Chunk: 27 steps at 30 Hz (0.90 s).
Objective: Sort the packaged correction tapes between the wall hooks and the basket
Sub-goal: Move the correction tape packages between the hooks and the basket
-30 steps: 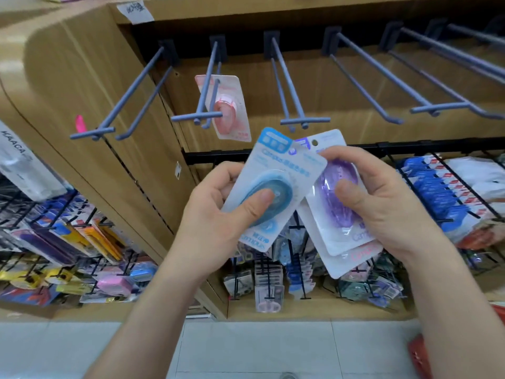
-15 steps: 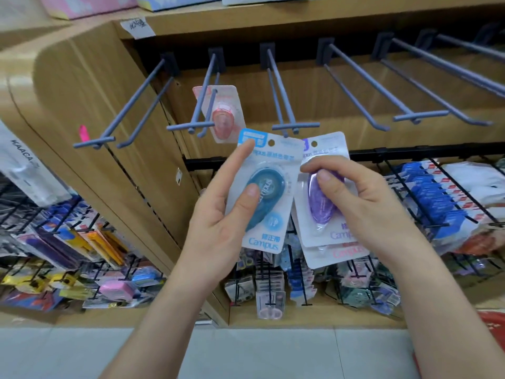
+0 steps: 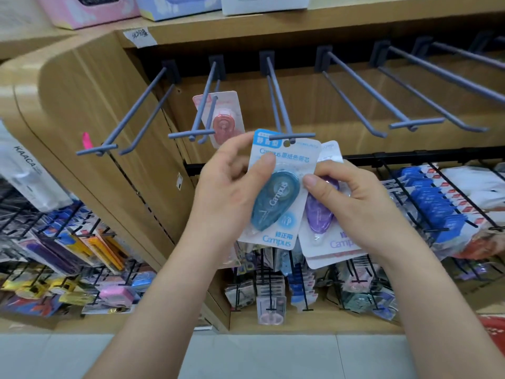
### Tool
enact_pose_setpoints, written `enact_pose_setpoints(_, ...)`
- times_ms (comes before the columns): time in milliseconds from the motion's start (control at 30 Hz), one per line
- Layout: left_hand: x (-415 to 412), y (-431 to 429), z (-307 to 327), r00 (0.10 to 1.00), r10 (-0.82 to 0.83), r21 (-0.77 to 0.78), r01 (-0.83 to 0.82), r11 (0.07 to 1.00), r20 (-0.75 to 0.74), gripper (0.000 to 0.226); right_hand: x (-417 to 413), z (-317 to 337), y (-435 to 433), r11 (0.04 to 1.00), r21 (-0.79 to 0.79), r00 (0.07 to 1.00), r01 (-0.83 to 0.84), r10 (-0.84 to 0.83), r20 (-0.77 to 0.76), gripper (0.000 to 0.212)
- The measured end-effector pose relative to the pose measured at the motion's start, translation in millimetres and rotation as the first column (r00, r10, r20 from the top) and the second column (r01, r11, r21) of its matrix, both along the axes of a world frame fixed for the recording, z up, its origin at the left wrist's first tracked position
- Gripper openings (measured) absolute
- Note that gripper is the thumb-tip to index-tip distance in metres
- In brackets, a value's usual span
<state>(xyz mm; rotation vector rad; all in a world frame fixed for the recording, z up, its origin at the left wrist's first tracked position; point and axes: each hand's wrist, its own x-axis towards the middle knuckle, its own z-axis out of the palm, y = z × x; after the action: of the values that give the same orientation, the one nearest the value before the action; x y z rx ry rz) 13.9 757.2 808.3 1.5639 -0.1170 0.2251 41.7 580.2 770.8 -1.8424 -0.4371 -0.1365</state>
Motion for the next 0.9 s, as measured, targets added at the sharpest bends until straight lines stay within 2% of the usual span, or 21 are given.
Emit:
enact_pose_setpoints(133, 18, -9, 4, 0.998, 0.059, -0.025, -0.060, 0.998, -0.034, 0.004, 1, 3, 3, 1.000, -0.005, 1.000, 0.013, -0.013, -0.012, 0.026)
enact_pose_setpoints(267, 22, -14, -2, 0.990, 0.110, -0.085, -0.117, 0.989, -0.084, 0.011, 0, 0, 0, 1.000, -0.010, 0.998, 0.006, -0.006, -0.061, 0.007)
enact_pose_setpoints(400, 31, -17, -5, 0.990, 0.133, -0.012, -0.134, 0.991, -0.050, 0.011, 1, -8, 1, 0.999, -0.027, 0.994, 0.029, -0.032, -0.102, 0.015)
enact_pose_setpoints(433, 30, -15, -4, 0.994, 0.104, -0.016, -0.104, 0.994, -0.033, 0.016, 2, -9, 2, 0.999, -0.023, 0.994, 0.041, -0.043, -0.102, 0.018)
enact_pose_setpoints(500, 18, -5, -12, 0.999, 0.022, 0.025, -0.023, 0.999, 0.043, 0.042, 6, -8, 3, 0.999, -0.008, 0.994, 0.046, -0.046, -0.100, 0.021)
enact_pose_setpoints(567, -1, 5, -25, 0.994, -0.036, 0.177, 0.017, 0.984, 0.104, 0.066, 9, -8, 3, 0.998, 0.022, 0.994, 0.051, -0.048, -0.103, 0.019)
enact_pose_setpoints(600, -8, 6, -30, 0.994, -0.048, 0.236, 0.023, 0.971, 0.100, 0.070, 10, -8, 3, 0.998, 0.040, 0.993, 0.055, -0.050, -0.107, 0.019)
enact_pose_setpoints(667, -9, 5, -40, 0.998, 0.021, 0.230, -0.034, 0.973, 0.060, 0.064, 10, -9, 4, 0.994, 0.087, 0.988, 0.072, -0.060, -0.140, 0.022)
enact_pose_setpoints(733, 0, 1, -43, 0.991, 0.132, 0.170, -0.134, 0.976, 0.025, 0.057, 8, -10, 0, 0.982, 0.153, 0.974, 0.114, -0.080, -0.212, 0.026)
enact_pose_setpoints(833, 26, -6, -46, 0.977, 0.210, 0.094, -0.207, 0.974, -0.032, 0.053, 2, -14, -8, 0.963, 0.242, 0.951, 0.117, -0.038, -0.308, 0.036)
enact_pose_setpoints(900, 49, -9, -50, 0.967, 0.251, 0.132, -0.245, 0.961, -0.032, 0.051, -3, -18, -11, 0.946, 0.304, 0.948, 0.109, -0.008, -0.317, 0.048)
